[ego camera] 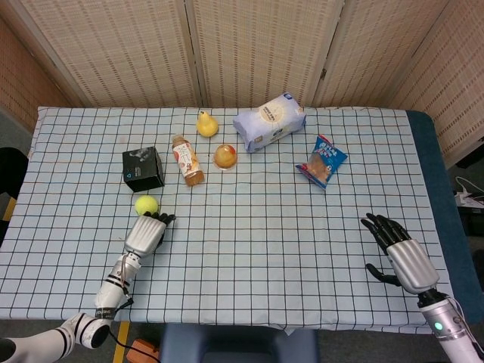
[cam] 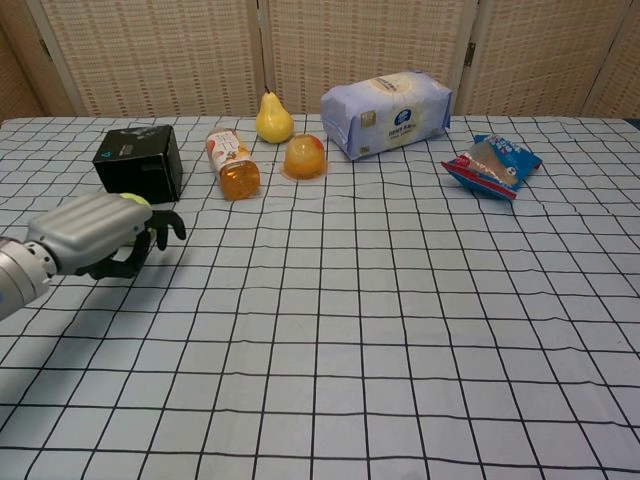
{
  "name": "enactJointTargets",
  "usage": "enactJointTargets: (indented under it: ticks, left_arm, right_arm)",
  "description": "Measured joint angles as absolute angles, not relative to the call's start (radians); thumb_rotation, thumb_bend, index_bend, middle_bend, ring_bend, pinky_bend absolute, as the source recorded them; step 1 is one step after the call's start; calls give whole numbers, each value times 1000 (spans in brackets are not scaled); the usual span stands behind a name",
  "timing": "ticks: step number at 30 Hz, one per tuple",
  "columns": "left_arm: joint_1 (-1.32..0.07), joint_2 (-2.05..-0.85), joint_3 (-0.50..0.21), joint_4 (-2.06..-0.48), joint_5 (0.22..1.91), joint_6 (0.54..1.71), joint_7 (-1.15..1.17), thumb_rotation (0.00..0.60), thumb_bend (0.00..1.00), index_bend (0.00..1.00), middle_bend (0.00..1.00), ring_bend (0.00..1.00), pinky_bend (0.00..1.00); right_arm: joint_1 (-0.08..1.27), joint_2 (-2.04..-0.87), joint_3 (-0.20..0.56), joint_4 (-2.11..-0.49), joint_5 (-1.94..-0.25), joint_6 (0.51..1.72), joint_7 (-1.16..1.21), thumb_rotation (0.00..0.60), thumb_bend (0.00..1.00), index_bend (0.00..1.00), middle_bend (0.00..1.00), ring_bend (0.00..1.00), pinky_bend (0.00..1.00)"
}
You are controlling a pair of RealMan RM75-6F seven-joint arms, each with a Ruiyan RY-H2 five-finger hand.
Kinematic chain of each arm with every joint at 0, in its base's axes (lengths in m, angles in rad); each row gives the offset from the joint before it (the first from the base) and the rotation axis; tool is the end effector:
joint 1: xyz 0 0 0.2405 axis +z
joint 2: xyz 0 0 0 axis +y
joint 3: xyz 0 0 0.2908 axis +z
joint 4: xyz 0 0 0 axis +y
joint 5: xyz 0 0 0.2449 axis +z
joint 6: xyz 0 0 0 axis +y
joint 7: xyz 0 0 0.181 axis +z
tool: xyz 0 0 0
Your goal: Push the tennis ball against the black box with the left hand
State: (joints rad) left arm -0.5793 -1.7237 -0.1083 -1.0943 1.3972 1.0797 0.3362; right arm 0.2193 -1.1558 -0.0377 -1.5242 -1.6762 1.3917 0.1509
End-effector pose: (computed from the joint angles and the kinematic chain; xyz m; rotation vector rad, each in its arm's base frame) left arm -0.2505 0.3869 -0.0897 -1.8497 -0.6480 -0.7920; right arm -0.3302 -0.2442 0.0953 1.6860 -0.9592 1.0192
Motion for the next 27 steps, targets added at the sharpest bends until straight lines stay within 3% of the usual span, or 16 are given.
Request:
enactJointTargets:
  ticks: [27]
  left_arm:
    - [-604, -1743, -133, -1022, 1313, 1059, 501, 600, 869, 359, 404, 385, 447]
  right_arm:
    - [221, -1156, -39, -1526, -1671, 1382, 146, 600, 205, 18, 0, 0, 110]
